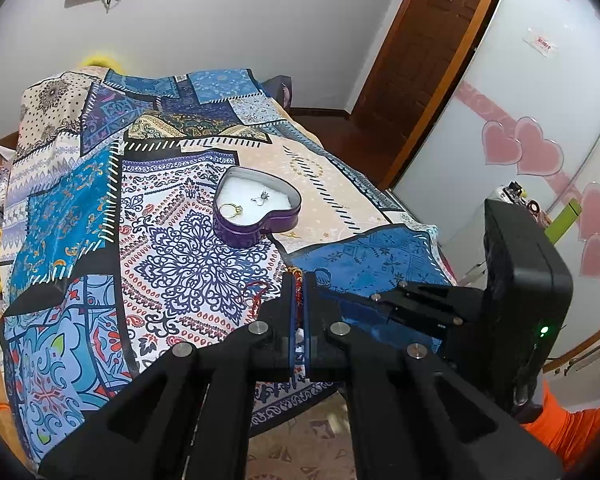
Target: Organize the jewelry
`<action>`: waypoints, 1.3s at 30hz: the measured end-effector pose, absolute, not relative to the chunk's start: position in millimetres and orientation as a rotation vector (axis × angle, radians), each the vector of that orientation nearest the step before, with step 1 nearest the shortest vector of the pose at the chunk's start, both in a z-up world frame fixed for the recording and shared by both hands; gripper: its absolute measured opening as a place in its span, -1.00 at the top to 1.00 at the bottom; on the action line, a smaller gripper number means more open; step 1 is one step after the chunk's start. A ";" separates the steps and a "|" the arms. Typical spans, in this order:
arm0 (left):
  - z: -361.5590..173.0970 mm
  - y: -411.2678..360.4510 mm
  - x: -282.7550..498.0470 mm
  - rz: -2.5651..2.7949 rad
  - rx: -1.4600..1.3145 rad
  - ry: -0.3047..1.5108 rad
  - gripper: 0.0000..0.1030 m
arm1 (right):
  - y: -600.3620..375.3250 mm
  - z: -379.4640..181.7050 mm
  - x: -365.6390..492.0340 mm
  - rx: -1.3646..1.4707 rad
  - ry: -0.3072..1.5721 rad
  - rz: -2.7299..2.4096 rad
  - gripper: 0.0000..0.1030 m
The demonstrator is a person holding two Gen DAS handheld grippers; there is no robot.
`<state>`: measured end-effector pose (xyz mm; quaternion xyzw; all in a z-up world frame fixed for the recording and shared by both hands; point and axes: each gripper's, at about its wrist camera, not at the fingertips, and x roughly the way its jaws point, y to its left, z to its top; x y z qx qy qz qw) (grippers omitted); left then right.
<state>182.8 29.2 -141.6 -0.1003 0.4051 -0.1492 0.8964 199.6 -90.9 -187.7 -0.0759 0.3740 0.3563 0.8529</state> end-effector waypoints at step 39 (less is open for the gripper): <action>-145.2 27.9 186.2 -0.303 -0.227 0.850 0.98 | -97.2 -191.8 198.7 -0.141 0.801 0.747 0.69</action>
